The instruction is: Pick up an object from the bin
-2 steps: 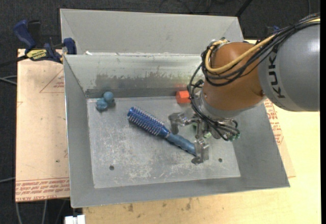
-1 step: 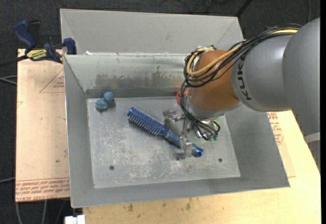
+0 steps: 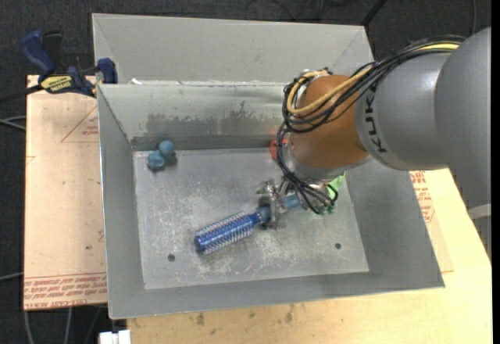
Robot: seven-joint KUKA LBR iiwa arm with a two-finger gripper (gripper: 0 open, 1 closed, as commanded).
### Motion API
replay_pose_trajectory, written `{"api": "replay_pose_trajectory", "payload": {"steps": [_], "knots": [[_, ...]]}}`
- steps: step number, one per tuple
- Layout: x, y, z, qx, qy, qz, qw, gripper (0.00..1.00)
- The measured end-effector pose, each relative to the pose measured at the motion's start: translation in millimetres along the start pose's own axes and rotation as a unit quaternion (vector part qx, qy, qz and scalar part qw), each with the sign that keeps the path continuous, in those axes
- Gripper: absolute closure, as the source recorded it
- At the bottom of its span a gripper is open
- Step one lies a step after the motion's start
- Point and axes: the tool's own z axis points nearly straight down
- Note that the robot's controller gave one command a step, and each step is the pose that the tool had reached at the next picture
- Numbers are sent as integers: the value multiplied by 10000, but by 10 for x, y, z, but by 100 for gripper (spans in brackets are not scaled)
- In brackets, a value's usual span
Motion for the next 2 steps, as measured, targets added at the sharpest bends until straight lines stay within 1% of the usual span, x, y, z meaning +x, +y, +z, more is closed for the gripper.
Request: {"api": "replay_pose_trajectory", "payload": {"steps": [1, 2], "knots": [[56, -48, -1200, 13, -35, -274, 9996, 100], [0, 158, -1926, 8, -27, -1546, 9880, 100]]}}
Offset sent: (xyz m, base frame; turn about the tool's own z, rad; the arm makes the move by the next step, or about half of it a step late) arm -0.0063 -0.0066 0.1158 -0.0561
